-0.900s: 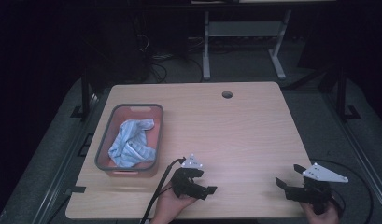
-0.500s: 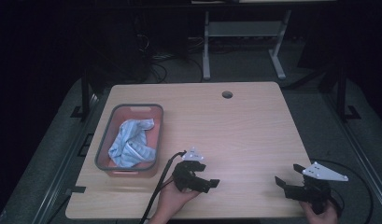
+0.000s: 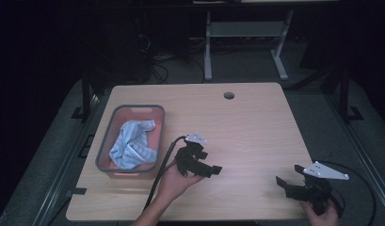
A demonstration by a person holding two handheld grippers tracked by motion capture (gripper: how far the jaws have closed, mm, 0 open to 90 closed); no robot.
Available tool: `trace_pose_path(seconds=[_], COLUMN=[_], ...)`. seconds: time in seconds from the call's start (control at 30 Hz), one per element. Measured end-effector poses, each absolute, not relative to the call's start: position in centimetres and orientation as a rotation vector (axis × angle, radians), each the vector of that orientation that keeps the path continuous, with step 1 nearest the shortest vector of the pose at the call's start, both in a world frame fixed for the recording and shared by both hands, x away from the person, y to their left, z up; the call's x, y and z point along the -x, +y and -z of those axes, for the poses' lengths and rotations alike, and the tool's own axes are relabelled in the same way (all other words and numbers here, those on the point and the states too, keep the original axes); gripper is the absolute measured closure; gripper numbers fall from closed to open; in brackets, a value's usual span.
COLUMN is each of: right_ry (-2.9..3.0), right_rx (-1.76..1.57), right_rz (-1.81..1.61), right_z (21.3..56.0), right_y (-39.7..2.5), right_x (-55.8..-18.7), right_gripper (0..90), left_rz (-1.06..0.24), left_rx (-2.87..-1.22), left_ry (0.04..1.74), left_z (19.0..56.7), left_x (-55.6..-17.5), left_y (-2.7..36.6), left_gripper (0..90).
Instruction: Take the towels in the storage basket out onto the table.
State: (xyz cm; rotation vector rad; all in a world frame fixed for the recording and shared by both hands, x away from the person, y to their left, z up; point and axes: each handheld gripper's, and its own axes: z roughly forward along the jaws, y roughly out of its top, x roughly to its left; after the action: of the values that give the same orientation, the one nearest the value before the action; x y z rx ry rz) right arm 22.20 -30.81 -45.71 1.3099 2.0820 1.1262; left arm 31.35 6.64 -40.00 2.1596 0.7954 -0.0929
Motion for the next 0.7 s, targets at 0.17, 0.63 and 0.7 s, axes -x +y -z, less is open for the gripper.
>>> trace_pose_path(seconds=[0.17,0.63,0.7], right_ry=[2.089,2.095,2.096], right_rx=[-1.301,-1.302,-1.303], right_rz=[-1.129,-1.123,-1.126], right_z=[45.6,45.6,45.6], right_y=[-30.6,-30.3,-30.4], right_x=[-22.2,-22.5,-22.5], right_gripper=[13.8,13.8,13.8], left_rz=[0.099,0.106,0.109], left_rx=[-2.161,-2.191,-2.19], left_ry=[0.801,0.791,0.795], left_z=[39.0,37.0,36.8], left_x=[-32.4,-33.9,-34.1], left_y=[7.0,6.6,6.7], left_gripper=[19.5,19.6,19.7])
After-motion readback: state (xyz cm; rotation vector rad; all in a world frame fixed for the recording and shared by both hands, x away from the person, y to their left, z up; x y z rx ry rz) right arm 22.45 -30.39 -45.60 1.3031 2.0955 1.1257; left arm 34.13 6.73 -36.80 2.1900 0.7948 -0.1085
